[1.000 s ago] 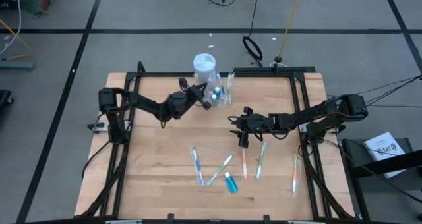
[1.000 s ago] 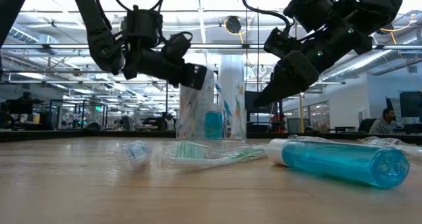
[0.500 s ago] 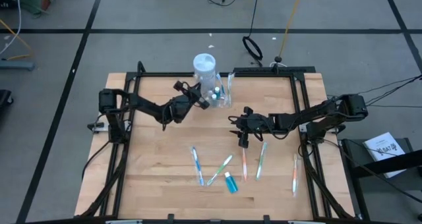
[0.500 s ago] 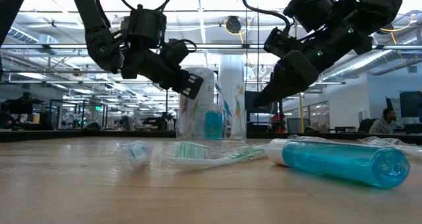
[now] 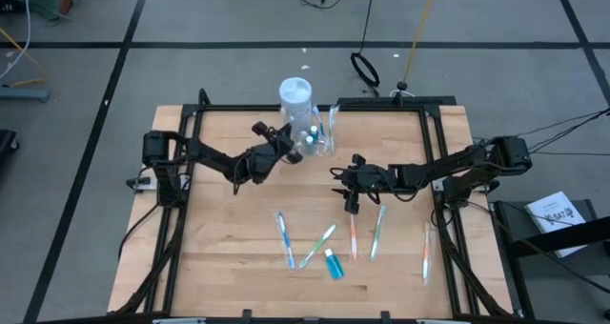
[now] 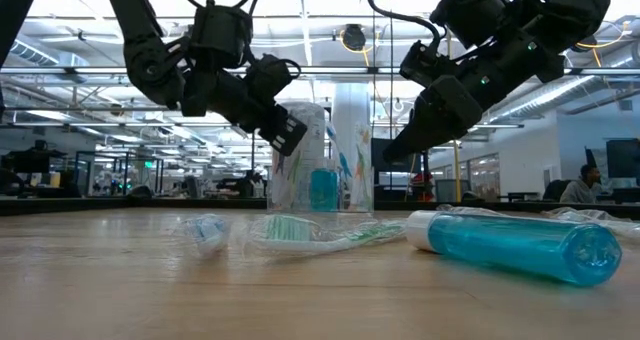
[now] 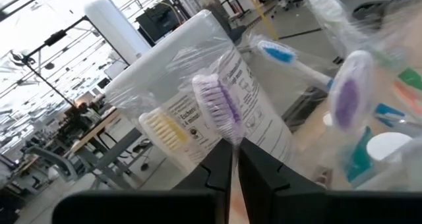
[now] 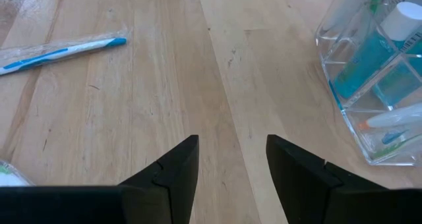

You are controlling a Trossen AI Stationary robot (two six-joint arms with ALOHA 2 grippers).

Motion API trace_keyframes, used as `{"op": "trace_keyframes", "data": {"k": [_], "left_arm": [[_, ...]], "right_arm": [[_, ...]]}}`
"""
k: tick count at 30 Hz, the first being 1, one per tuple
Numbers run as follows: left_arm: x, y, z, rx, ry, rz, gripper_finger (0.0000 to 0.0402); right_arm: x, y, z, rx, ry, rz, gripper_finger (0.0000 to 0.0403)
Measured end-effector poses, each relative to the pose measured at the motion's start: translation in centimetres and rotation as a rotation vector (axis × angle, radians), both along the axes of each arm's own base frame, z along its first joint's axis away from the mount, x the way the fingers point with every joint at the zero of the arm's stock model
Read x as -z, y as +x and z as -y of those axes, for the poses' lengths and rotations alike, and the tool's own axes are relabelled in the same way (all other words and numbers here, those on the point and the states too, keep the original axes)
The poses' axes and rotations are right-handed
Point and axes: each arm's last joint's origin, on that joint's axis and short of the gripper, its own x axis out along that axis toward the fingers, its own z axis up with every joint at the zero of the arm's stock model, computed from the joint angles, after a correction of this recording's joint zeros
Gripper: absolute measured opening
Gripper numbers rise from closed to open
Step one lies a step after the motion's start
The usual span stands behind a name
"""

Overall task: Pick & Place toothbrushing station
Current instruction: Put the purple toothbrush into the transparent organizer, then put the blue mouthwash bottle into the transparent organizer

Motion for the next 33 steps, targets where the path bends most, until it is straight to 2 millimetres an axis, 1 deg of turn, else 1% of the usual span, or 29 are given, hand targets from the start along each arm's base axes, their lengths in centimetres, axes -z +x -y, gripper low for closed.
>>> {"op": "trace_keyframes", "data": {"k": [3, 6, 12, 15, 18, 22, 26, 29, 33], "left_arm": [[0.0, 0.0, 0.2, 0.001, 0.0, 0.0, 0.0054], [0.0, 0.0, 0.2, -0.005, 0.0, -0.006, 0.0085], [0.0, -0.2, 0.3, -0.074, 0.006, -0.011, 0.0148], [-0.4, -0.2, 0.7, -0.062, -0.005, -0.064, 0.0174], [-1.2, -0.1, 1.0, -0.058, -0.054, -0.07, 0.0193], [-3.0, -0.3, 1.2, -0.068, -0.13, -0.028, 0.0208], [-4.4, -0.9, 1.5, -0.062, -0.195, 0.009, 0.0209], [-5.2, -1.5, 1.9, -0.019, -0.251, 0.018, 0.0209], [-6.1, -2.3, 2.5, 0.081, -0.351, 0.039, 0.0209]], "right_arm": [[0.0, 0.0, 0.0, 0.0, 0.0, 0.0, 0.0169], [0.0, 0.0, 0.0, 0.0, 0.0, 0.0, 0.0169], [0.0, 0.0, 0.0, 0.0, 0.0, 0.0, 0.0169], [0.0, 0.0, 0.0, -0.002, -0.003, 0.0, 0.0169], [0.0, 0.0, 0.0, -0.016, -0.024, 0.0, 0.0169], [-0.1, 0.0, 0.0, -0.02, -0.03, 0.0, 0.0169], [-0.1, 0.1, 0.0, -0.021, -0.03, 0.004, 0.0169], [-0.1, 0.1, 0.0, -0.021, -0.03, 0.004, 0.0169], [-0.1, 0.1, 0.0, -0.02, -0.03, 0.007, 0.0169]]}}
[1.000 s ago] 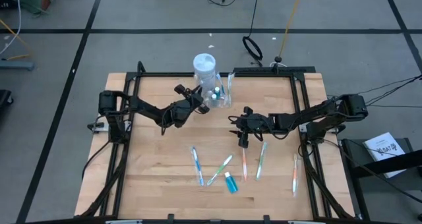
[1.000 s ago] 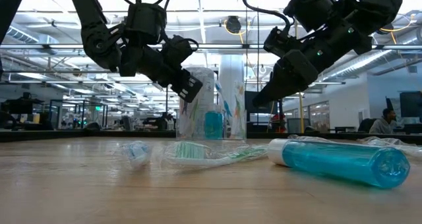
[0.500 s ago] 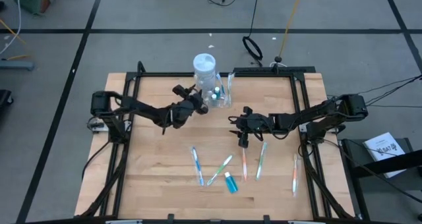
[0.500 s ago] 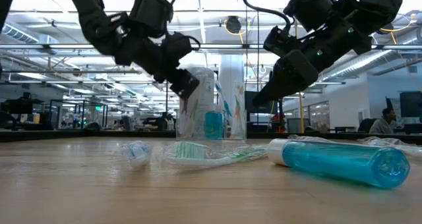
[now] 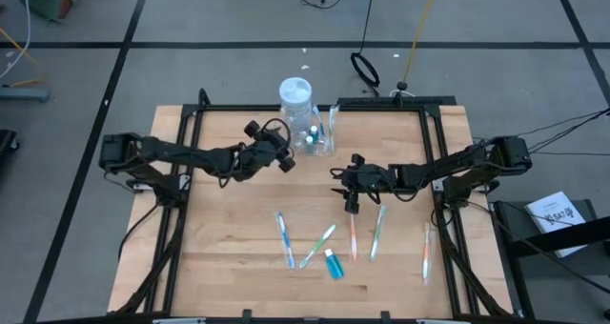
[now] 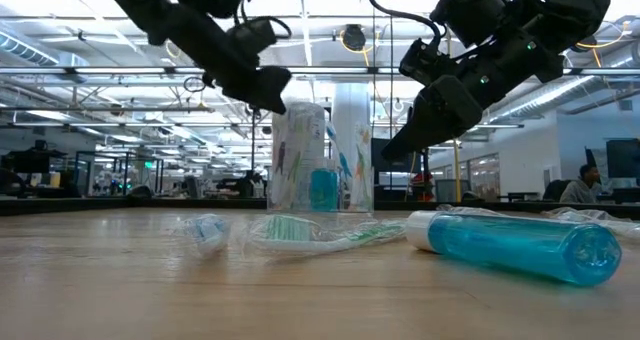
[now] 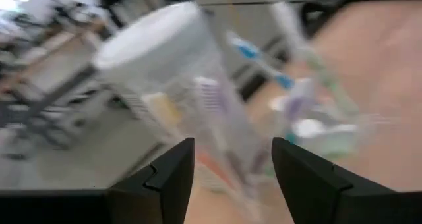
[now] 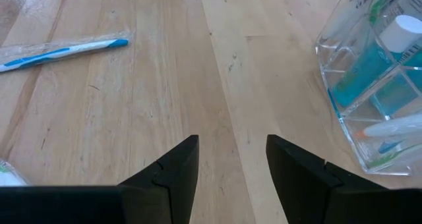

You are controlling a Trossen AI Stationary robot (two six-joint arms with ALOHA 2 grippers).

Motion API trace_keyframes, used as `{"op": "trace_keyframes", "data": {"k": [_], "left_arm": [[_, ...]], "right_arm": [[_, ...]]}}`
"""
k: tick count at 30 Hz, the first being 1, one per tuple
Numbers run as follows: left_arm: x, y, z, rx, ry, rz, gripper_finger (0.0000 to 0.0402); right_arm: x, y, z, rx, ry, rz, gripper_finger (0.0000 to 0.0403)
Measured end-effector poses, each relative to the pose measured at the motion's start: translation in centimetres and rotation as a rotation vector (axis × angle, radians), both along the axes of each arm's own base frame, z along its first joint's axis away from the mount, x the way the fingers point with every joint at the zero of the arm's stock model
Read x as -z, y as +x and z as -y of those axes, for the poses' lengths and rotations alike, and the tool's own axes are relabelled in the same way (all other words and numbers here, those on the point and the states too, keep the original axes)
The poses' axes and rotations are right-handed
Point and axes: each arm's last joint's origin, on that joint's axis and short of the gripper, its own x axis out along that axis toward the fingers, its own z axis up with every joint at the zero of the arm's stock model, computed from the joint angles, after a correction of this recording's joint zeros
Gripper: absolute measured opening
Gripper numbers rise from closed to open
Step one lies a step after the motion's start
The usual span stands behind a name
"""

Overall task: Pick & Place toothbrushing station
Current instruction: Put the blue mouthwash bottle into the transparent organizer

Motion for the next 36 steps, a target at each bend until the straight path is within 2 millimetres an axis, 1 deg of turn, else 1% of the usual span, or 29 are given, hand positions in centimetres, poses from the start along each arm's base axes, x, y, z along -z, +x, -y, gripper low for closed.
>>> {"op": "trace_keyframes", "data": {"k": [6, 15, 18, 22, 31, 36], "left_arm": [[-0.7, -0.9, 0.8, 0.209, -0.203, 0.02, 0.0209], [0.7, -0.8, 1.9, 0.517, -0.444, -0.075, 0.0209], [0.7, -0.8, 2.1, 0.581, -0.469, -0.079, 0.0209], [0.7, -0.8, 2.2, 0.604, -0.478, -0.076, 0.0209], [0.6, -0.7, 2.2, 0.608, -0.472, -0.063, 0.0209], [0.5, -0.7, 2.2, 0.608, -0.471, -0.061, 0.0209]], "right_arm": [[0.0, 0.0, 0.0, 0.0, 0.0, 0.0, 0.0169], [0.0, 0.0, 0.0, -0.004, -0.006, 0.001, 0.0169], [0.0, 0.0, 0.0, -0.006, -0.006, -0.002, 0.0169], [0.0, 0.0, -0.2, -0.061, 0.012, -0.004, 0.0169], [0.0, 0.0, -1.0, -0.329, 0.107, -0.002, 0.0169], [-0.2, 0.1, -1.0, -0.33, 0.106, 0.019, 0.0169]]}}
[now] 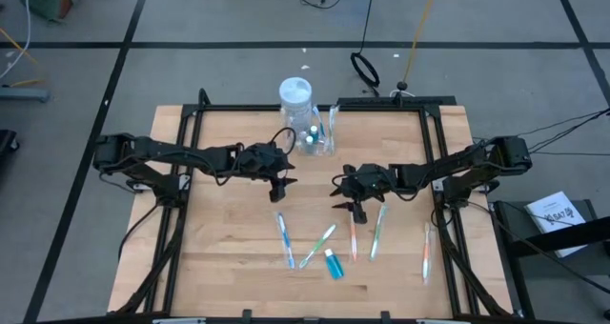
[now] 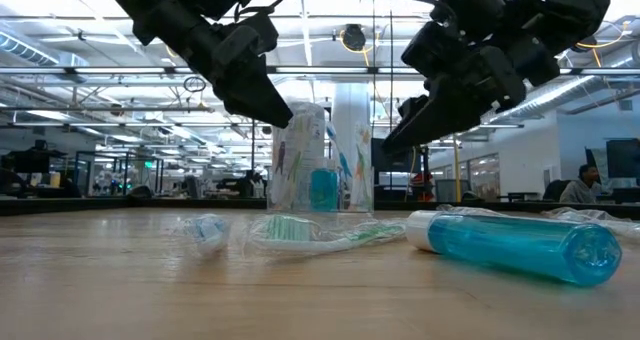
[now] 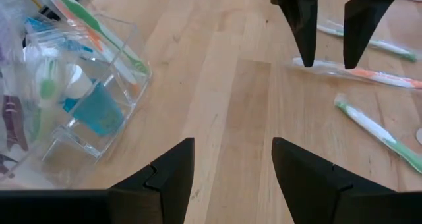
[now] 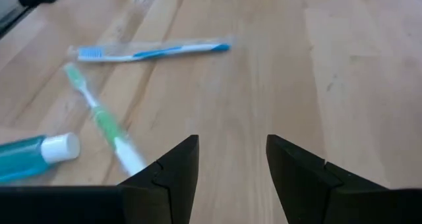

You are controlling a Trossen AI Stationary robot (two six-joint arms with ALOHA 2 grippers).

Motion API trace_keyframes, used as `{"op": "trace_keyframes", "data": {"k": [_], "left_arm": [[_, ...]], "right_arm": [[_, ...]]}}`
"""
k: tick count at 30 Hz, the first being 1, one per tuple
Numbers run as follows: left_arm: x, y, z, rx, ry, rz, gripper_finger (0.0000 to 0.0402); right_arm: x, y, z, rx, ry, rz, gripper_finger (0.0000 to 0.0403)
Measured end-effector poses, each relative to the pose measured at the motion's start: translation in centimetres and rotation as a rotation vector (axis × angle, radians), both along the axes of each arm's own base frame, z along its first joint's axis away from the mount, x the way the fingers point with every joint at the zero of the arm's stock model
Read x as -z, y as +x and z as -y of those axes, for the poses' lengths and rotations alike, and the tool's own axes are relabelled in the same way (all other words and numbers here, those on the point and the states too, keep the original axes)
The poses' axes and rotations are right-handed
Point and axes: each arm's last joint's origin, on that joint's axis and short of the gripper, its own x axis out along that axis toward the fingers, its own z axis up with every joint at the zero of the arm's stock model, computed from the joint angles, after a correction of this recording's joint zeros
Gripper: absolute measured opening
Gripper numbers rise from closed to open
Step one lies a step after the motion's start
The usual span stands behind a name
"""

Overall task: Pick & Place toothbrushing station
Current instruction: Put the blue mouthwash bottle into the transparent organizer

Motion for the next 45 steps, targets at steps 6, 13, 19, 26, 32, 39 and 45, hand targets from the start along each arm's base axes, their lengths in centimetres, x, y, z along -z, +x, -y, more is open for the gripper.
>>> {"op": "trace_keyframes", "data": {"k": [6, 13, 19, 26, 32, 39, 45], "left_arm": [[0.0, 0.0, 0.0, 0.001, 0.0, -0.004, 0.0209], [0.8, -0.7, 0.2, 0.08, 0.013, -0.115, 0.0209], [1.9, -1.8, 0.4, 0.276, 0.169, -0.295, 0.0209], [2.2, -2.2, -0.2, 0.399, 0.336, -0.367, 0.0209], [2.2, -3.6, -1.5, 0.235, 0.59, -0.609, 0.0209], [1.8, -4.2, -3.0, 0.222, 0.639, -0.653, 0.0209], [1.6, -4.8, -4.3, 0.246, 0.654, -0.672, 0.0209]], "right_arm": [[-0.6, 0.3, 0.1, 0.078, 0.08, 0.055, 0.0169], [-0.7, 0.5, 0.4, 0.27, 0.136, 0.07, 0.0169], [-0.5, 0.3, 0.5, 0.35, 0.161, 0.05, 0.0169], [-2.2, 1.3, -0.2, 0.319, 0.196, 0.187, 0.0169], [-4.8, 2.6, -3.7, 0.271, 0.318, 0.2, 0.0169], [-7.1, 7.1, -8.0, 0.347, 0.377, 0.066, 0.0169], [-6.4, 10.6, -10.3, 0.406, 0.539, -0.281, 0.0169]]}}
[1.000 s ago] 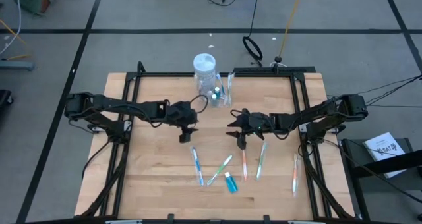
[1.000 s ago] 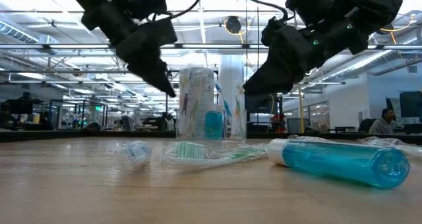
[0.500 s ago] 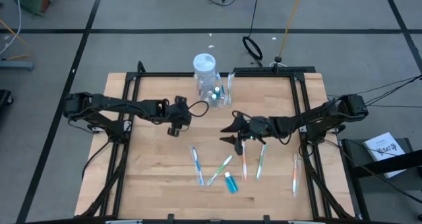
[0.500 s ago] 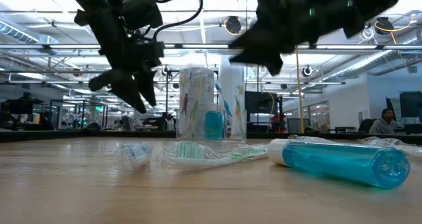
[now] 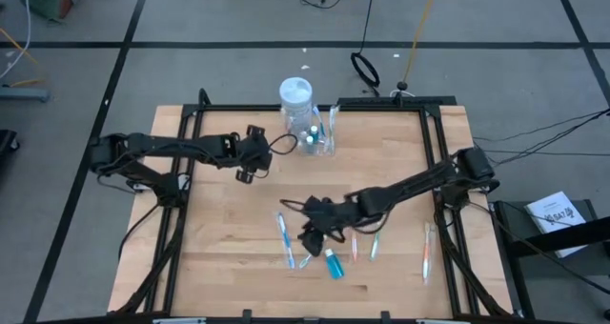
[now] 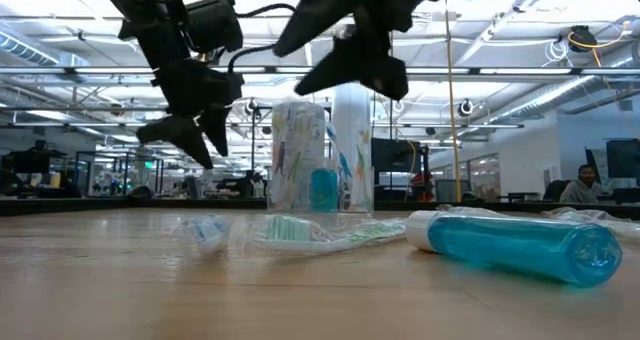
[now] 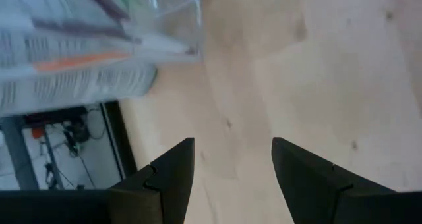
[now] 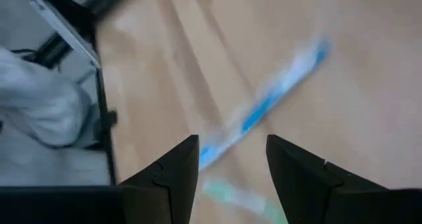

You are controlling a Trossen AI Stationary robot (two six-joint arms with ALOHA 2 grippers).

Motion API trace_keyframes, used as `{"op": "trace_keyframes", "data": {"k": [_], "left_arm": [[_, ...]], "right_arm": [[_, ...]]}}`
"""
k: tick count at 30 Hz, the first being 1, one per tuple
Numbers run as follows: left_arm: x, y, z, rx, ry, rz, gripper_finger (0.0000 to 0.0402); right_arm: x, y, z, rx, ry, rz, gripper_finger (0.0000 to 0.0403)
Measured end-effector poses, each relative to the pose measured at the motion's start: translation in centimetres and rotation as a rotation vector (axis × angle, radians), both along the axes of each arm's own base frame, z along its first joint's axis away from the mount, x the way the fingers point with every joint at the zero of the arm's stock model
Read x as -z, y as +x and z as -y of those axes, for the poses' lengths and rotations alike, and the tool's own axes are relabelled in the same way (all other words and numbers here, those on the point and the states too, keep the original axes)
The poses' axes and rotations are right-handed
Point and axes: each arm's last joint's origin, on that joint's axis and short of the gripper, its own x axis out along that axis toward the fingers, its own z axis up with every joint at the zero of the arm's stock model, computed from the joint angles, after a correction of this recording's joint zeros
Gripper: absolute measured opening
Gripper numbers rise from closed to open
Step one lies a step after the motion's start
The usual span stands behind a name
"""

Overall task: Pick & Place toothbrushing station
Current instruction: Put the blue mouthwash bottle into the transparent organizer

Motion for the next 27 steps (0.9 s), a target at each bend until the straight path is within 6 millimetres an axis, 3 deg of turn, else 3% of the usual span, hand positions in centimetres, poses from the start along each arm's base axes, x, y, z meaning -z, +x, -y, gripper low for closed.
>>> {"op": "trace_keyframes", "data": {"k": [8, 15, 27], "left_arm": [[-0.3, -1.1, -2.7, -0.148, -0.055, 0.053, 0.0209], [-0.2, -1.9, -4.2, -0.251, -0.075, 0.074, 0.0209], [-0.2, -2.0, -4.4, -0.185, -0.144, 0.083, 0.0209]], "right_arm": [[3.6, 0.2, -1.4, 0.118, 0.427, -0.491, 0.0169], [6.2, -0.1, -2.2, 0.13, 0.496, -0.621, 0.0169], [6.4, 0.0, -0.9, 0.1, 0.452, -0.603, 0.0169]]}}
